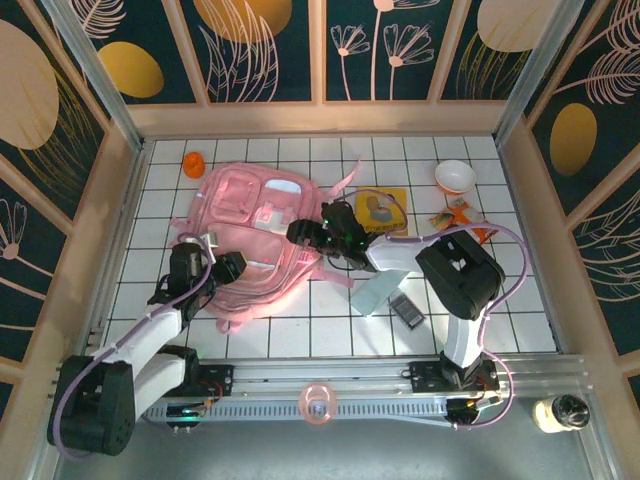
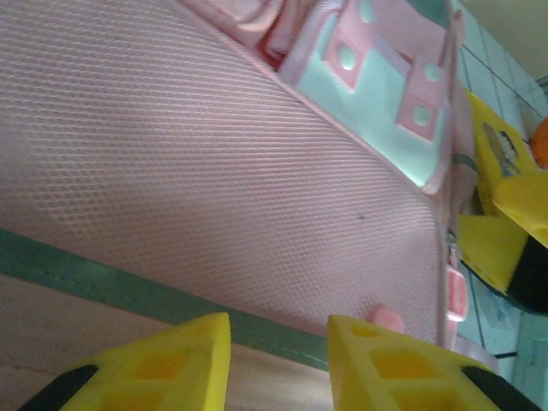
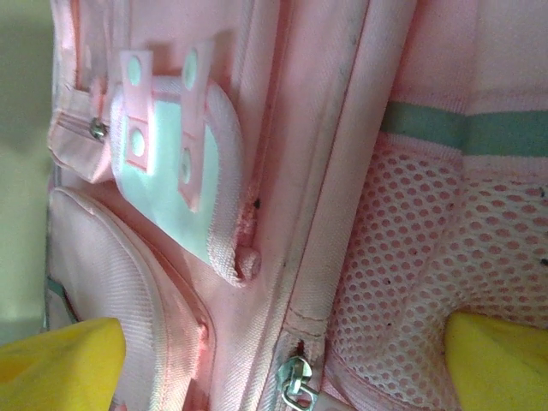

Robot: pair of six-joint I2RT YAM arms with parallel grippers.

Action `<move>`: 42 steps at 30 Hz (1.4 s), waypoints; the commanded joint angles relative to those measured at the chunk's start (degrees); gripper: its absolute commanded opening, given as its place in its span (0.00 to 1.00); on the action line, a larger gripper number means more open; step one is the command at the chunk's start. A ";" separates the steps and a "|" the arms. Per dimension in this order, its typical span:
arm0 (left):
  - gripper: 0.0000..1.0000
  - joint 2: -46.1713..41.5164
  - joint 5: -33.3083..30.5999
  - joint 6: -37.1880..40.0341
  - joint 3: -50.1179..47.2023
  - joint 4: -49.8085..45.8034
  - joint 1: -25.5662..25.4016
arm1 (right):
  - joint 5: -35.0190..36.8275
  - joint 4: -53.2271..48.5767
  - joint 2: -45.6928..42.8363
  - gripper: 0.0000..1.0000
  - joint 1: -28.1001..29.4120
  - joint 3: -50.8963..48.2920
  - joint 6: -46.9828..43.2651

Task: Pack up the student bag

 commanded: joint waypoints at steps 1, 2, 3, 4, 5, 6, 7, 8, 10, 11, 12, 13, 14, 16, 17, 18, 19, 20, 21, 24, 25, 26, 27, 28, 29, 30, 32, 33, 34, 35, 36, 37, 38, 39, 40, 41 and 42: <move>0.43 -3.71 -0.24 5.30 5.16 -8.22 -0.38 | 2.51 4.12 -4.69 0.96 -0.75 -1.49 -3.00; 0.49 -4.84 -1.28 7.62 7.27 -10.04 -0.35 | 3.80 3.33 -7.16 0.98 -0.79 -2.60 -3.59; 0.50 -5.97 -2.90 7.96 8.75 -10.94 -0.39 | 5.23 2.18 -9.71 0.99 -0.75 -3.75 -4.10; 0.52 -6.99 -1.75 7.93 8.78 -9.07 -0.39 | 6.38 1.23 -12.20 0.99 -0.75 -4.86 -4.47; 0.57 -7.77 -0.21 9.42 9.52 -8.15 -0.39 | 7.62 0.10 -14.85 0.99 -0.81 -6.19 -5.01; 0.58 -8.02 -1.31 10.46 11.36 -9.14 -0.39 | 8.68 -1.05 -17.53 0.99 -0.85 -7.35 -5.45; 0.58 -7.97 -2.05 11.92 13.12 -10.14 -0.39 | 9.34 -2.18 -19.71 0.99 -0.84 -8.43 -6.13; 0.59 -7.52 -2.22 14.88 15.66 -11.54 -0.38 | 10.78 -3.37 -22.00 0.99 -0.83 -9.53 -6.89; 0.58 -5.62 -2.26 21.88 21.08 -16.02 -0.39 | 12.87 -4.53 -26.19 0.99 -0.83 -11.67 -8.18; 0.58 -4.10 -2.37 26.31 24.33 -19.01 -0.38 | 13.60 -4.56 -28.53 0.99 -0.82 -12.94 -8.82; 0.58 -2.57 -2.41 30.05 26.86 -21.66 -0.39 | 14.07 -4.29 -30.30 0.99 -0.83 -14.13 -9.23; 0.59 -0.80 -2.45 34.77 29.93 -24.85 -0.39 | 14.52 -3.69 -32.24 0.99 -0.84 -15.46 -9.69; 0.59 1.03 -2.24 39.52 32.71 -28.16 -0.39 | 14.87 -2.75 -34.04 0.99 -0.83 -16.85 -10.26; 0.60 4.34 -1.42 47.40 36.97 -33.77 -0.43 | 15.47 -0.67 -37.08 0.99 -0.83 -19.47 -10.77; 0.61 5.78 -0.18 51.75 38.76 -36.53 -0.39 | 15.92 0.03 -38.46 0.99 -0.83 -20.47 -10.90; 0.61 6.99 1.18 55.13 39.64 -38.98 -0.39 | 16.32 0.47 -39.62 0.99 -0.83 -21.35 -10.99; 0.61 8.12 2.74 58.92 41.17 -41.31 -0.39 | 16.89 0.95 -40.71 0.99 -0.76 -22.17 -10.90; 0.61 8.84 3.88 62.03 41.77 -42.84 -0.39 | 17.24 1.49 -41.63 0.99 -0.75 -22.96 -10.82; 0.61 9.21 4.65 64.06 41.86 -43.69 -0.39 | 17.43 1.96 -42.33 0.99 -0.70 -23.61 -10.82; 0.58 8.76 7.98 71.39 40.42 -45.25 -0.35 | 17.89 2.91 -43.57 0.99 -0.57 -25.00 -11.07; 0.58 8.22 9.59 75.74 39.60 -46.23 -0.38 | 18.02 3.20 -43.86 0.99 -0.57 -25.35 -11.29; 0.58 7.55 10.50 79.26 38.18 -47.01 -0.39 | 18.07 3.35 -43.92 0.99 -0.54 -25.62 -11.42; 0.58 6.74 10.95 82.26 37.00 -47.19 -0.37 | 18.07 3.59 -43.96 0.99 -0.53 -25.72 -11.58; 0.59 6.12 10.75 84.83 35.86 -47.18 -0.32 | 17.99 3.90 -43.97 0.99 -0.44 -25.86 -11.87; 0.58 5.58 10.66 87.55 34.89 -47.50 -0.37 | 17.92 4.22 -43.87 0.99 -0.40 -25.98 -12.04; 0.59 5.03 10.62 92.47 33.64 -48.74 -0.39 | 17.98 4.76 -43.77 0.99 -0.37 -26.29 -12.21; 0.58 4.30 10.13 101.82 31.24 -51.65 -0.43 | 17.65 6.13 -43.47 0.99 -0.31 -26.88 -12.22; 0.58 4.18 9.78 103.51 30.31 -52.03 -0.42 | 17.42 6.97 -43.14 0.99 -0.29 -27.17 -12.14; 0.58 3.94 9.03 103.91 29.40 -51.60 -0.45 | 17.14 7.67 -42.68 0.99 -0.26 -27.31 -12.01; 0.58 3.52 8.48 104.59 28.30 -50.85 -0.54 | 16.89 8.08 -42.24 0.99 -0.20 -27.32 -11.92; 0.60 2.85 7.84 105.25 26.84 -49.36 -0.79 | 16.55 8.61 -41.59 0.99 -0.15 -27.31 -11.87; 0.61 2.33 7.18 105.45 25.06 -47.35 -0.99 | 16.33 9.11 -41.05 0.99 -0.14 -27.31 -11.75; 0.62 1.93 6.77 105.60 23.66 -45.86 -1.09 | 16.08 9.76 -40.26 0.99 -0.05 -27.27 -11.56; 0.63 1.63 5.94 106.09 22.39 -44.26 -1.23 | 15.78 10.31 -39.73 0.99 0.08 -27.13 -11.52; 0.63 1.63 5.04 106.32 21.36 -43.07 -1.40 | 15.38 11.09 -38.87 0.99 0.22 -26.97 -11.52; 0.63 1.65 4.35 106.42 20.61 -42.05 -1.44 | 15.11 11.38 -38.34 0.99 0.30 -26.73 -11.62; 0.63 1.84 3.90 106.71 20.02 -41.15 -1.63 | 15.01 11.51 -37.87 0.99 0.52 -26.46 -11.70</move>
